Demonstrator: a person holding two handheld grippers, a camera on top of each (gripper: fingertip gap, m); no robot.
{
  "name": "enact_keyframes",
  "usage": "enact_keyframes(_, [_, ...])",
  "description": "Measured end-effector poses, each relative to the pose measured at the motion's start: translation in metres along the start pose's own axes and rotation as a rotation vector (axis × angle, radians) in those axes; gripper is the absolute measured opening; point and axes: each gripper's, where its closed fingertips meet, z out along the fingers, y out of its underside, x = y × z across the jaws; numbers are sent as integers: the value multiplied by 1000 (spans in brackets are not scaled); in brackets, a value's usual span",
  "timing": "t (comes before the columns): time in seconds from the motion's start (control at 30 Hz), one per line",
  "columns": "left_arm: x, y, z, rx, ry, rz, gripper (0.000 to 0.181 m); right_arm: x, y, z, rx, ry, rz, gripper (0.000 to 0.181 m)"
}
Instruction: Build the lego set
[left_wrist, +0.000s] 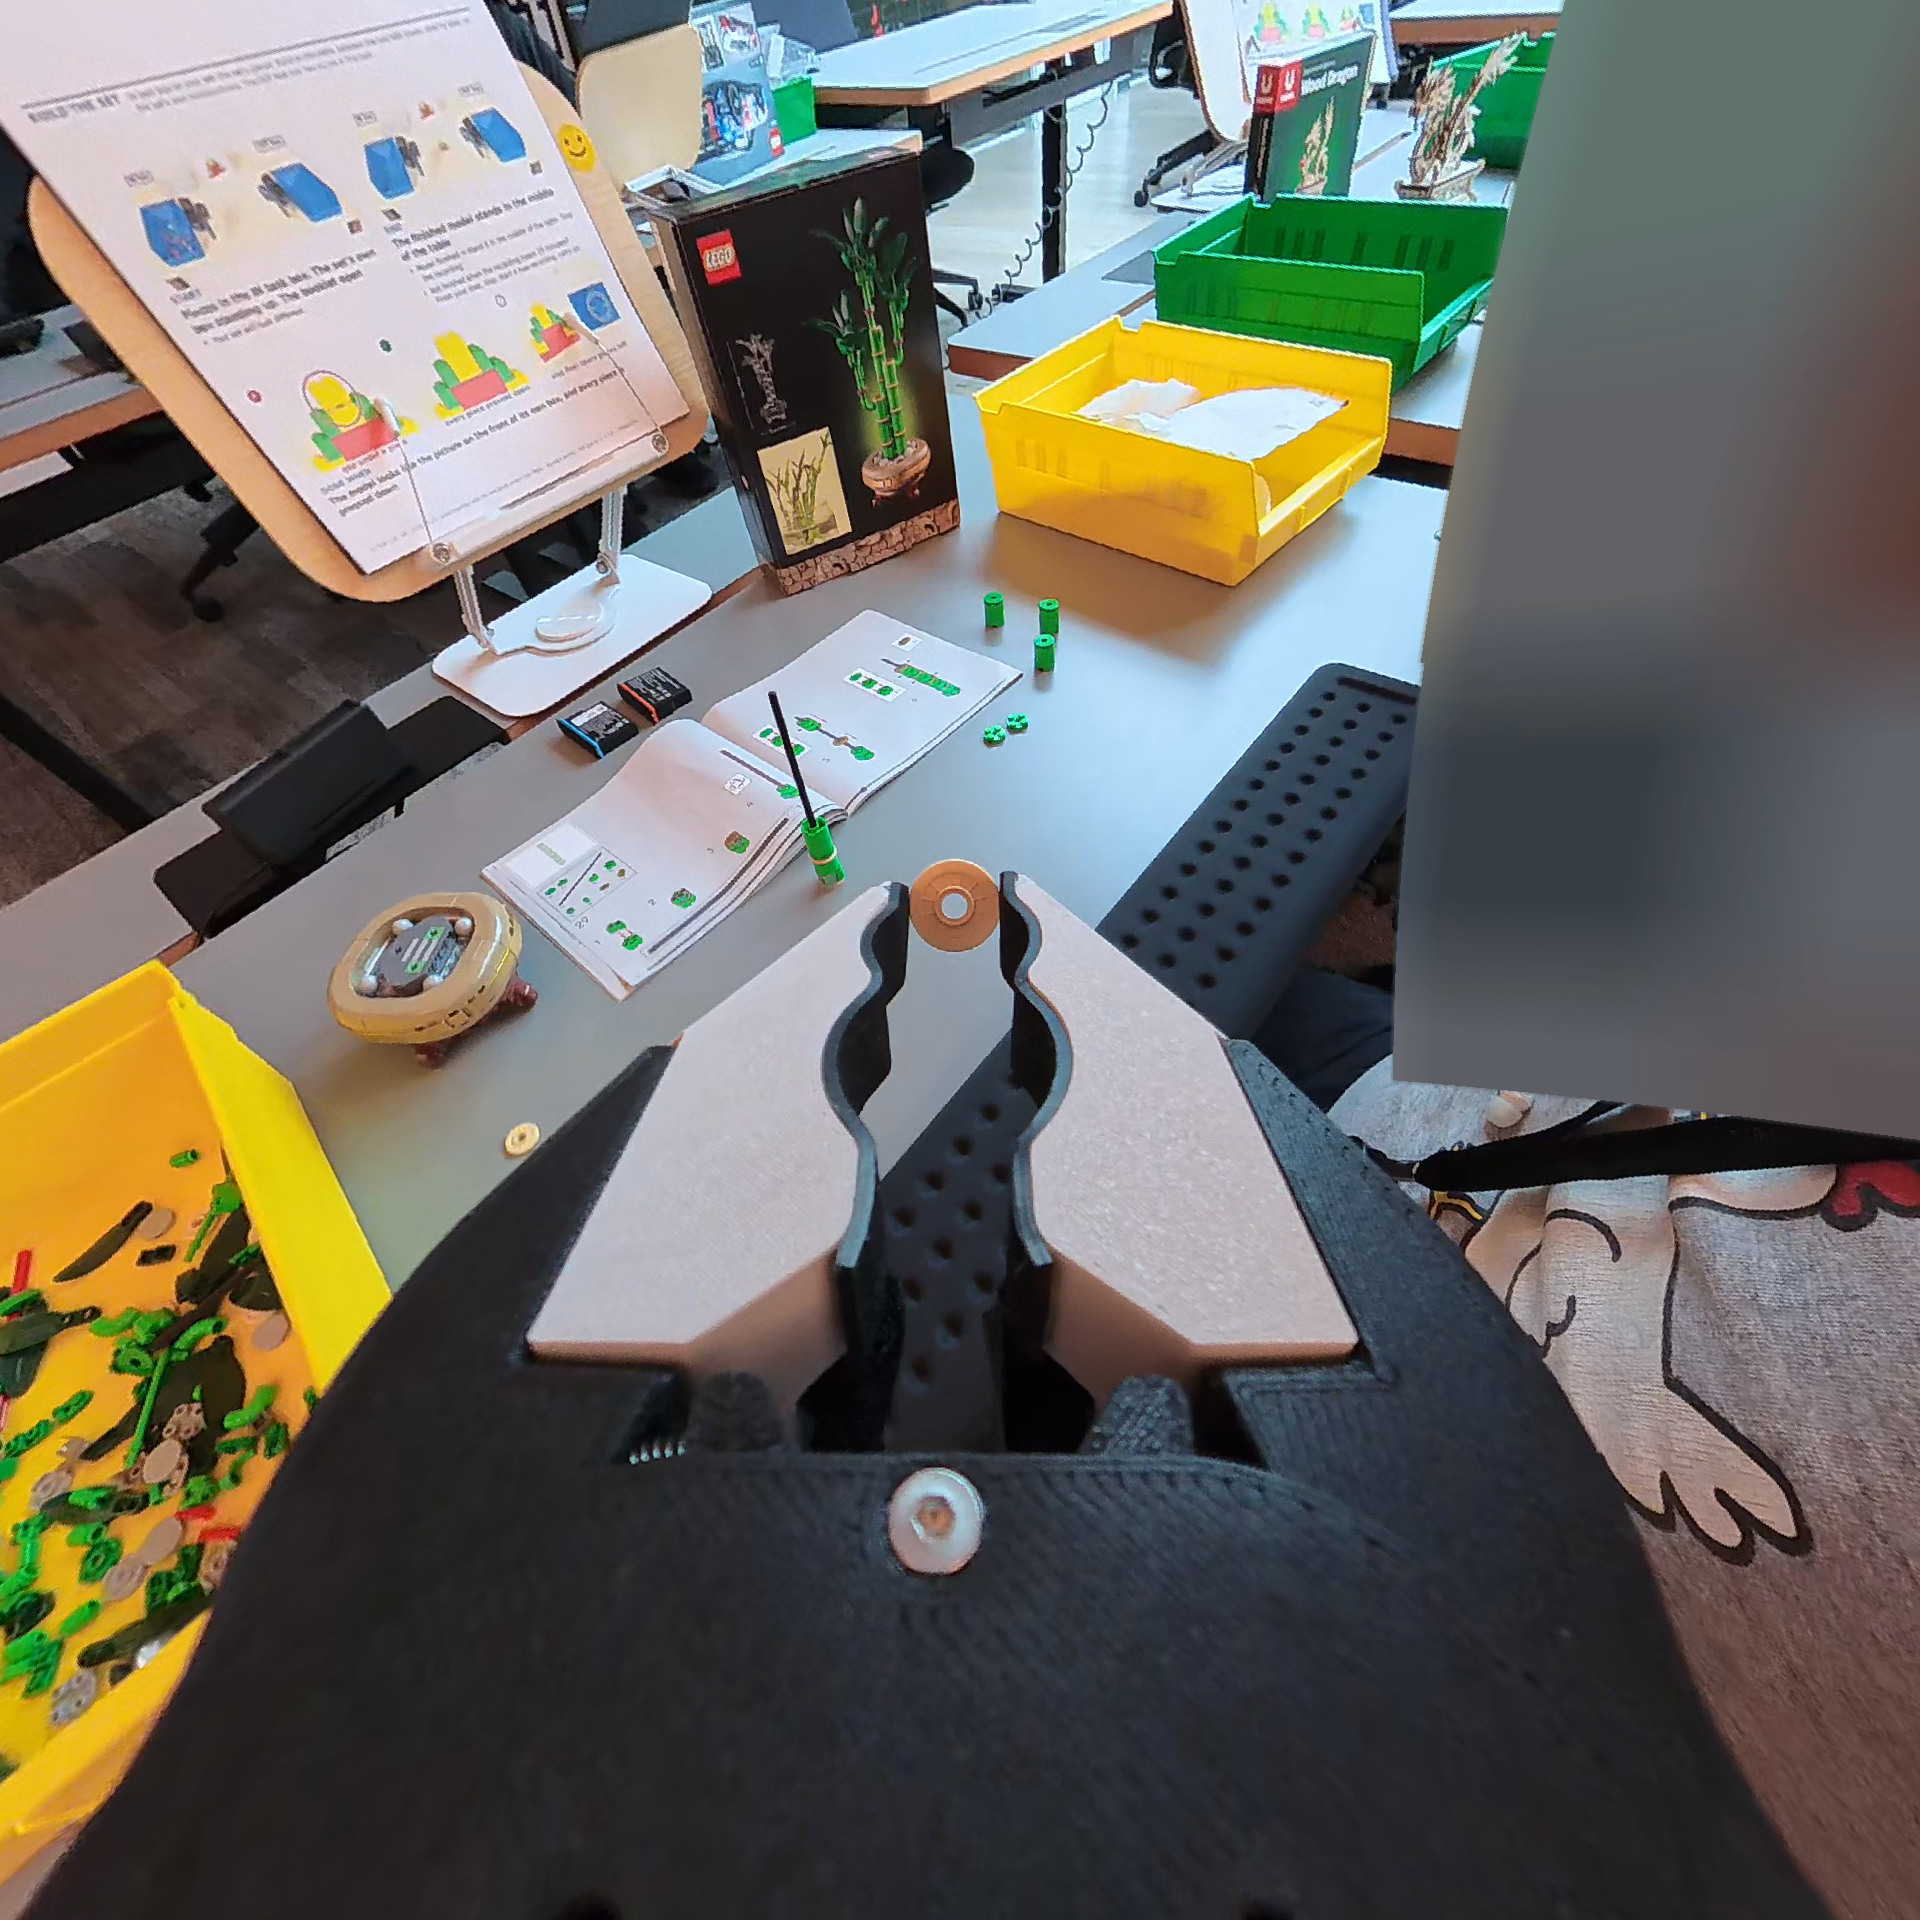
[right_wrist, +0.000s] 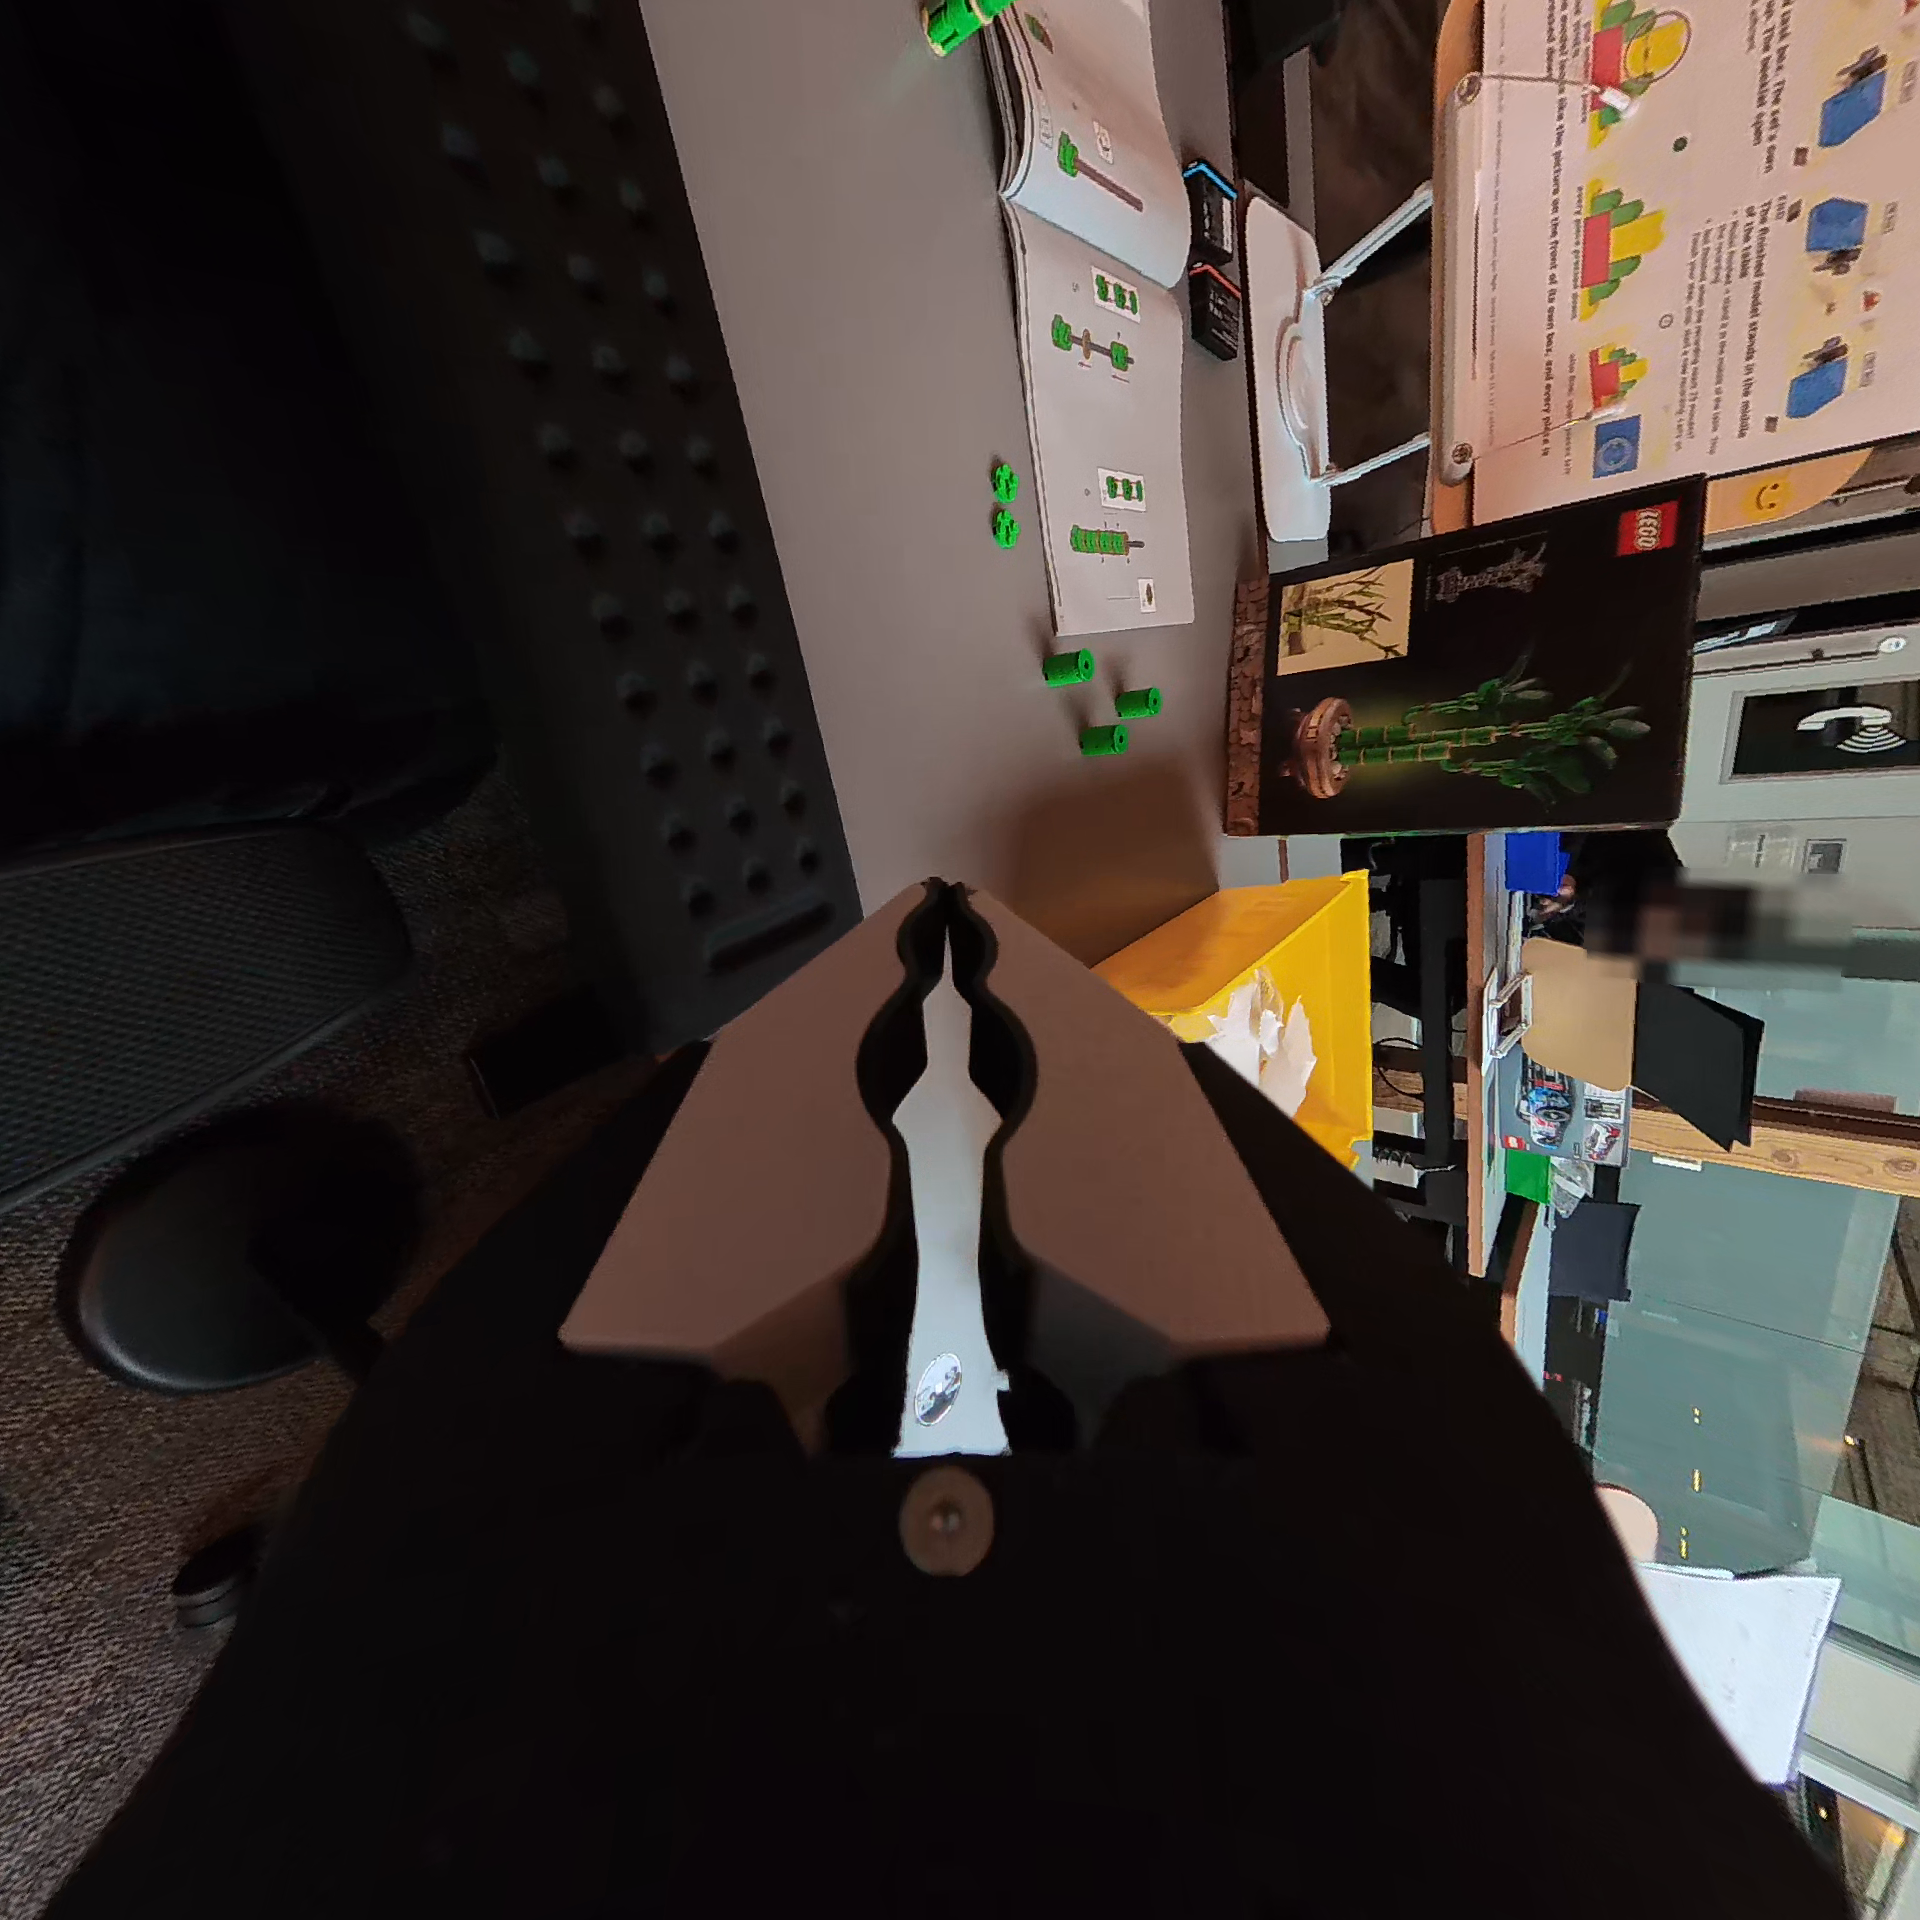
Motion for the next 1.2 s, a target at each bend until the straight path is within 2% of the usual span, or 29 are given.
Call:
enact_keyframes(0.03, [1,-1,2,-3,4,4,14,-1,1,1,-1,-2,3,0])
enact_keyframes(0.53, [10,-11,35,-47,59,34,14,-11,25,2,0,-2,63,0])
enact_keyframes(0.77, [13,-13,39,-59,66,40,14,-12,33,6,5,-6,87,0])
enact_keyframes(1.1, [13,-7,27,-25,59,24,14,-12,24,12,21,-38,94,0])
enact_keyframes(1.2, [10,-1,27,3,65,2,14,-13,11,18,91,-66,131,0])
